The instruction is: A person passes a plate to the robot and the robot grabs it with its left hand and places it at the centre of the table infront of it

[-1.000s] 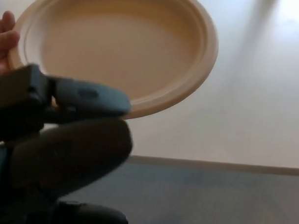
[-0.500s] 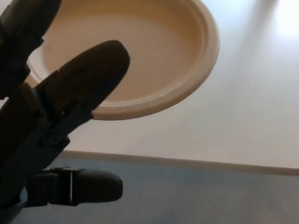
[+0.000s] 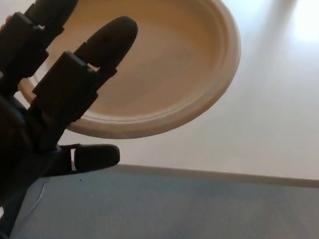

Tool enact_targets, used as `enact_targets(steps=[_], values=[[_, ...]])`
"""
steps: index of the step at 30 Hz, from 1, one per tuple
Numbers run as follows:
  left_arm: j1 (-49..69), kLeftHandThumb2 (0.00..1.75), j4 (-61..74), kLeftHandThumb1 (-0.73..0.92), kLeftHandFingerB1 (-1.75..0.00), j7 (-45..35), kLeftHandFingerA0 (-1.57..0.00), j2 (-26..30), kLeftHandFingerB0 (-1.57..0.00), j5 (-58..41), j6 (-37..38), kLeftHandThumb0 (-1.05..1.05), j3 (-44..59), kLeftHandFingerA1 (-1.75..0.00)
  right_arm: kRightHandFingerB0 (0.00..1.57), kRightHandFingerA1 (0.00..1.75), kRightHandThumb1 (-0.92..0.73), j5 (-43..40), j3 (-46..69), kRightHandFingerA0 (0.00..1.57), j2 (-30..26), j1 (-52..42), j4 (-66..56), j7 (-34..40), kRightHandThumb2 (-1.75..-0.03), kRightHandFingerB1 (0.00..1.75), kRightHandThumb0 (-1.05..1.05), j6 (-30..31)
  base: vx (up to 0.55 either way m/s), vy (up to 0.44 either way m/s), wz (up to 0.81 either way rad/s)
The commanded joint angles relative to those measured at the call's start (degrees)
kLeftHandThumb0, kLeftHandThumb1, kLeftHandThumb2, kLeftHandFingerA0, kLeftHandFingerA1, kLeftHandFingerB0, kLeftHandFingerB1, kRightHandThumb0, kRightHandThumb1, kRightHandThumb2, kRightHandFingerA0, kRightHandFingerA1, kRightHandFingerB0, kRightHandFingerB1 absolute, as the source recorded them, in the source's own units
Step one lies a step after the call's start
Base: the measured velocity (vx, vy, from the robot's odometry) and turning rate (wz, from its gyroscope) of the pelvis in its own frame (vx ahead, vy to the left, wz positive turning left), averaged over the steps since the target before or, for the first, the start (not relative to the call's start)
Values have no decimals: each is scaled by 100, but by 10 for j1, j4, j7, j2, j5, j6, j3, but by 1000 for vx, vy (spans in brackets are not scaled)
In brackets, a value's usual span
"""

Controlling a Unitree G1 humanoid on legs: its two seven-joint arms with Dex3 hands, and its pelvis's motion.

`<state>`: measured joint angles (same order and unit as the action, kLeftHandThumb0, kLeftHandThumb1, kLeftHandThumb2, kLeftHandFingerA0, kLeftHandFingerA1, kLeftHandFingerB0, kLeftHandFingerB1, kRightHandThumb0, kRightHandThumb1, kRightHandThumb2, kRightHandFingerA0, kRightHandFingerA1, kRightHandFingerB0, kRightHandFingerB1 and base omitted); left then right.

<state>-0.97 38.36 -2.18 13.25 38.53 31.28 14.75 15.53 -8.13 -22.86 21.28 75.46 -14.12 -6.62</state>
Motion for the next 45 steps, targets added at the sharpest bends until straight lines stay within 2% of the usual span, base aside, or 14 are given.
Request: enact_targets(steps=[1,6,7,11,13,14,15,19,21,22,23,29,33,45], values=[[-32,89,-45,46,-20,-2,0,19,0,147,-63,-78,-14,-8,38,59,-70,11,-6,42,-10,12,2,-5,-61,47,-62,3,0,0,0],[-62,84,-72,41,-22,-4,0,28,0,191,-85,-71,-32,-10,36,62,-68,4,-1,44,-9,16,4,-6,-59,48,-65,3,0,0,0],[-66,57,-75,50,-26,-6,0,30,-3,199,-88,-75,-36,-16,36,63,-67,4,-2,45,-9,16,3,-7,-60,48,-64,2,0,0,0],[-82,77,-83,37,-29,-11,0,33,0,226,-104,-60,-53,-14,32,62,-67,2,0,42,-8,16,3,-6,-60,47,-64,5,0,0,0],[-89,72,-90,38,-39,13,-5,29,-5,249,-107,-59,-64,-19,21,67,-49,0,2,42,-8,14,3,-6,-96,54,-62,4,0,0,0],[-91,54,-91,48,-35,11,-6,27,-11,239,-107,-51,-68,-26,31,64,-67,1,2,43,-8,15,3,-5,-59,48,-64,4,0,0,0],[-95,64,-98,52,-38,24,-17,29,-17,235,-98,-38,-73,-37,22,68,-51,1,1,42,-8,15,3,-5,-96,54,-64,2,0,0,0],[-105,88,-114,42,-51,56,-35,39,-20,232,-84,-11,-90,-57,34,63,-71,11,-8,46,-10,15,2,-3,-60,46,-64,-3,0,0,0],[-106,63,-113,62,-37,55,-57,42,-35,231,-86,-19,-97,-42,35,62,-72,15,-13,47,-10,15,1,0,-61,46,-65,-3,0,0,0],[-110,62,-114,67,-36,44,-92,43,-45,209,-84,-23,-104,-49,36,61,-74,16,-15,49,-8,17,1,1,-62,45,-66,0,0,0,0],[-113,59,-117,63,-39,43,-104,45,-64,195,-80,-28,-110,-104,36,63,-76,16,-17,52,-9,17,1,1,-63,46,-67,-4,0,0,0],[-117,60,-126,57,-63,71,-87,53,-87,203,-75,-33,-129,-168,38,63,-77,18,-20,57,-10,16,0,1,-64,47,-71,-10,0,0,0],[-113,59,-138,63,-94,113,-82,61,-73,222,-68,-28,-137,-169,37,62,-77,21,-23,59,-10,16,-1,0,-65,47,-71,-11,0,0,0],[-126,65,-145,57,-90,113,-92,79,-64,195,-74,-33,-145,-159,43,63,-79,17,-12,61,-11,26,-1,-5,-63,50,-71,-9,0,0,0]])
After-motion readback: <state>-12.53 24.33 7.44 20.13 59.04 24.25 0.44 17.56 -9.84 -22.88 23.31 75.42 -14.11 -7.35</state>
